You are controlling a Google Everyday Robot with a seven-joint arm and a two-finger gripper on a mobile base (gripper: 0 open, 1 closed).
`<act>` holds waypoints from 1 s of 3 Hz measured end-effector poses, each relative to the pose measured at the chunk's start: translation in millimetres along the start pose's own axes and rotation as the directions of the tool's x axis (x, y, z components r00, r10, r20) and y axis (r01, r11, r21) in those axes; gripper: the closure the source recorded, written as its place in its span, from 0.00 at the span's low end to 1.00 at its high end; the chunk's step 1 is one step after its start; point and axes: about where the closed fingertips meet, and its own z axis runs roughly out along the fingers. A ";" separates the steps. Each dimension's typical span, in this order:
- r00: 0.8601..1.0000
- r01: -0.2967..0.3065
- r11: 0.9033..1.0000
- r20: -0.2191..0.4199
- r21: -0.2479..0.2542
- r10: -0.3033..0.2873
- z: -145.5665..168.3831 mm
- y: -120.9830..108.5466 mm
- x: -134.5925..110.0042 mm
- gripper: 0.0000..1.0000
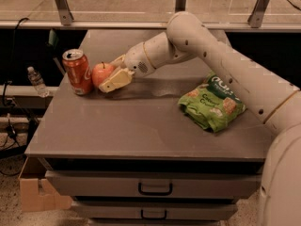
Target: Move apple near coke can
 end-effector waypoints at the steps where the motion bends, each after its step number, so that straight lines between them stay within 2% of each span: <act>1: 1.000 0.011 0.999 0.006 -0.033 -0.011 12.9 7.3 0.8 0.60; 3: 1.000 0.017 0.999 0.006 -0.047 -0.016 18.8 12.0 3.0 0.14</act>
Offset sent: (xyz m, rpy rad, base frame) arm -0.0153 0.0171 -0.0148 0.0083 0.0100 0.0567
